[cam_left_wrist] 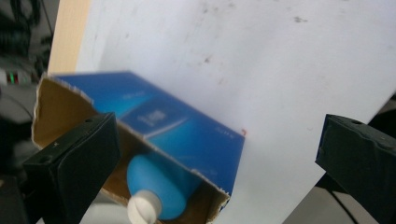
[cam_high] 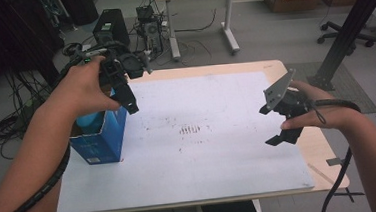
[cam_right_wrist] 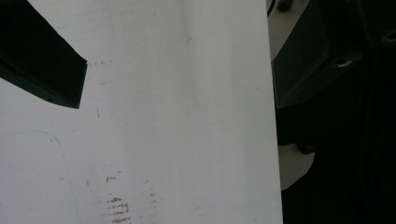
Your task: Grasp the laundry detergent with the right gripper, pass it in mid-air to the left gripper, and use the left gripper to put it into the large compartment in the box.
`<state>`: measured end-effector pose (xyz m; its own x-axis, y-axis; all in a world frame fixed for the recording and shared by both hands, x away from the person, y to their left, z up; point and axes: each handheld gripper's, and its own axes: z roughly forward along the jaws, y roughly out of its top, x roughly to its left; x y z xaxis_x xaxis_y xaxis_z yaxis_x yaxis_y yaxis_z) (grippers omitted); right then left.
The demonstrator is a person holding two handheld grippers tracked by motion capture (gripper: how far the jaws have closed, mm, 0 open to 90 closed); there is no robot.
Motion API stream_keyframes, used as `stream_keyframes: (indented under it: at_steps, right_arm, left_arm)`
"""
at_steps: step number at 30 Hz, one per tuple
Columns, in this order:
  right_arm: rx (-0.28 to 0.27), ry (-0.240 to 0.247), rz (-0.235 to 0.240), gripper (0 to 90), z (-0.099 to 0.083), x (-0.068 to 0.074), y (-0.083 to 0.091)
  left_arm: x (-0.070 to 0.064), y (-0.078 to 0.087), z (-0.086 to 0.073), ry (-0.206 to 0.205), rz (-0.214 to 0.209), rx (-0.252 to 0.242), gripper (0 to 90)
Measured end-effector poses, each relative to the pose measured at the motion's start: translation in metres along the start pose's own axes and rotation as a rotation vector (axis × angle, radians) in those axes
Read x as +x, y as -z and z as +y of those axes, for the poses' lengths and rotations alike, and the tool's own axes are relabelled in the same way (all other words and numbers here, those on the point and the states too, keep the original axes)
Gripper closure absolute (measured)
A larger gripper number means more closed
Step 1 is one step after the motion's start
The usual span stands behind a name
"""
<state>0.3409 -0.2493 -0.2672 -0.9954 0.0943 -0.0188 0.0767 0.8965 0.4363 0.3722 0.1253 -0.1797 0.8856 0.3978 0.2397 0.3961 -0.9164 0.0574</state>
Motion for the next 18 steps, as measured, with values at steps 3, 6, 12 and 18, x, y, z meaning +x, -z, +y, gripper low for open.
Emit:
stream_keyframes:
  at_steps: [3,6,12,18]
  right_arm:
    - [0.021,0.009,0.0,3.0,0.002,0.004,0.004]
    - [0.028,0.009,0.0,2.9,0.002,0.005,0.007]
    - [0.071,-0.002,0.001,3.0,0.005,0.002,0.008]
    - [0.119,-0.013,0.0,3.0,0.01,-0.007,0.003]
  left_arm:
    - [-0.012,0.004,0.007,-0.131,-0.018,-0.019,0.2]
    - [-0.019,0.005,0.009,-0.205,-0.025,-0.028,0.2]
    - [-0.031,0.001,0.018,-0.326,-0.083,-0.02,0.2]
    - [-0.033,-0.012,0.027,-0.365,-0.136,-0.027,0.2]
